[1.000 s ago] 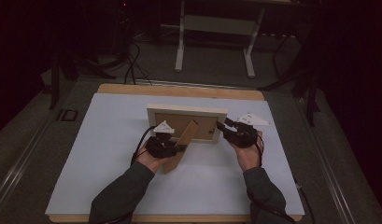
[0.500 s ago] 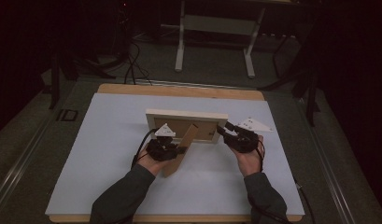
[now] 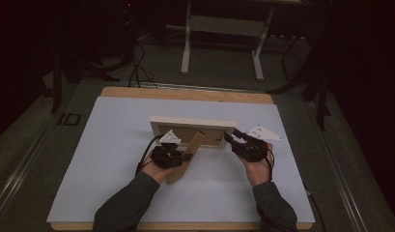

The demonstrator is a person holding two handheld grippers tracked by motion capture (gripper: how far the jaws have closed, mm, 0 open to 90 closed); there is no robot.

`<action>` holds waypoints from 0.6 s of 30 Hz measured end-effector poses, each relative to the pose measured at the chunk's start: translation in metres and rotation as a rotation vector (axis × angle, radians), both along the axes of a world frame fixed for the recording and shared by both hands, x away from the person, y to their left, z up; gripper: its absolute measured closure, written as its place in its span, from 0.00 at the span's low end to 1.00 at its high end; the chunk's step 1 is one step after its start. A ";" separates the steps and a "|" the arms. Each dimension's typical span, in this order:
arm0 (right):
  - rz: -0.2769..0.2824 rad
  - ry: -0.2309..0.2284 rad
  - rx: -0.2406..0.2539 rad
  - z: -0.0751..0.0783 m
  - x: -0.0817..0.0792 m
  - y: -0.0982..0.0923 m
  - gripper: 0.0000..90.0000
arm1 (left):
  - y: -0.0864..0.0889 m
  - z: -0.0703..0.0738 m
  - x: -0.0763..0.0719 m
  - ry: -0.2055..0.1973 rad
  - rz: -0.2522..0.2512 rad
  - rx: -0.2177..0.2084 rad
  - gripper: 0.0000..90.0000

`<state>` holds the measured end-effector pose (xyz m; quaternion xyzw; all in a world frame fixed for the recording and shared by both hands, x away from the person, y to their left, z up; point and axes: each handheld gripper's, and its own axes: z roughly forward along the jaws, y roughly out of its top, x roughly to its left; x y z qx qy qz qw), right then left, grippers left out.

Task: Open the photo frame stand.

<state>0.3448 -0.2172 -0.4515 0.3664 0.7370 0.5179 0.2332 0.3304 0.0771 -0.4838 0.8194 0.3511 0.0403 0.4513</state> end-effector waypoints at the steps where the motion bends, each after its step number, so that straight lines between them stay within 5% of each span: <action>1: 0.001 -0.001 -0.002 0.000 -0.001 0.000 0.68 | 0.000 0.000 0.000 0.001 0.000 -0.002 0.92; 18: 0.014 -0.009 -0.002 -0.003 -0.007 -0.002 0.67 | 0.007 -0.001 -0.002 0.010 0.002 -0.031 0.84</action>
